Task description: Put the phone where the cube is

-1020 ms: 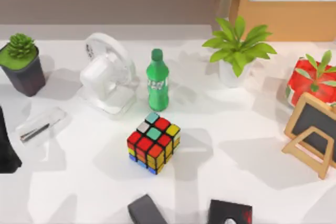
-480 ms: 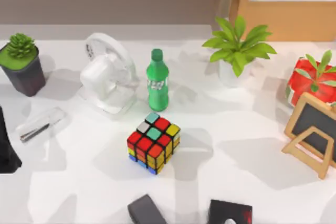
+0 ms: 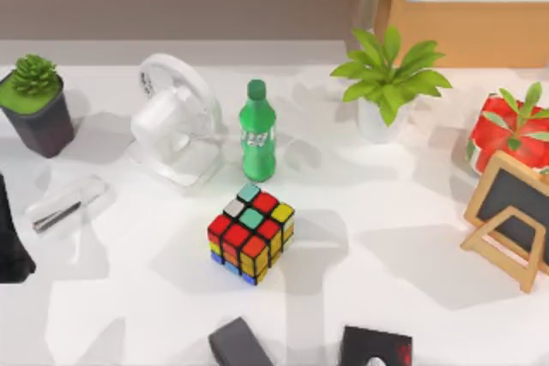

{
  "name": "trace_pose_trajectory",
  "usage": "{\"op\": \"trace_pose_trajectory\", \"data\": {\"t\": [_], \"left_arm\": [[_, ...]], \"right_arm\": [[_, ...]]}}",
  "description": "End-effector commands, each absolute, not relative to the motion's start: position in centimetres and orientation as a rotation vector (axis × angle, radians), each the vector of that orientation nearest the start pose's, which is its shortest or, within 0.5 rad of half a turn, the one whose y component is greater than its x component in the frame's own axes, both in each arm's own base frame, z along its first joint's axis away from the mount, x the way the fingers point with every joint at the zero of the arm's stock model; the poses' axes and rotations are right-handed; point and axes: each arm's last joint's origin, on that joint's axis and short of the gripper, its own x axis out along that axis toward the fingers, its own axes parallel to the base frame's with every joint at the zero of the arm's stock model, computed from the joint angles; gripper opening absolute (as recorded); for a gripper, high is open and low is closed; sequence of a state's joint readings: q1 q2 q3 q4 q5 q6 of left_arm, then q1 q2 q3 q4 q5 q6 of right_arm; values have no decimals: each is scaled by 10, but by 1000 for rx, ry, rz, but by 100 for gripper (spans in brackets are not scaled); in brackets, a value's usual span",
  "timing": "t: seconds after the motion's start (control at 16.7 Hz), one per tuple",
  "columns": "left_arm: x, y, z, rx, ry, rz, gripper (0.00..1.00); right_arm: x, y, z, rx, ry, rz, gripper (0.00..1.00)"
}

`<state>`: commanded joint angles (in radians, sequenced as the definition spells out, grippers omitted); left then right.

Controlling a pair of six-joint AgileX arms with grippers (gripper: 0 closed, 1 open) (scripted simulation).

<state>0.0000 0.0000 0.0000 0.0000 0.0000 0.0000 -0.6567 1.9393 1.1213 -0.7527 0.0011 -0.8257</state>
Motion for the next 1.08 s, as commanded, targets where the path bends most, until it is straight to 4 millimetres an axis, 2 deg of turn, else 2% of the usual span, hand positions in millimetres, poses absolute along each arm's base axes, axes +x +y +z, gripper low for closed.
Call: {"op": "trace_pose_trajectory", "data": {"t": [0.12,0.9,1.08], "left_arm": [[106,-1,160,0,0,0,100],[106,-1,160,0,0,0,100],[106,-1,160,0,0,0,100]], "right_arm": [[264,-201,109,-137,1566,137,100],[264,-201,109,-137,1566,137,2],[264,-201,109,-137,1566,137,0]]}}
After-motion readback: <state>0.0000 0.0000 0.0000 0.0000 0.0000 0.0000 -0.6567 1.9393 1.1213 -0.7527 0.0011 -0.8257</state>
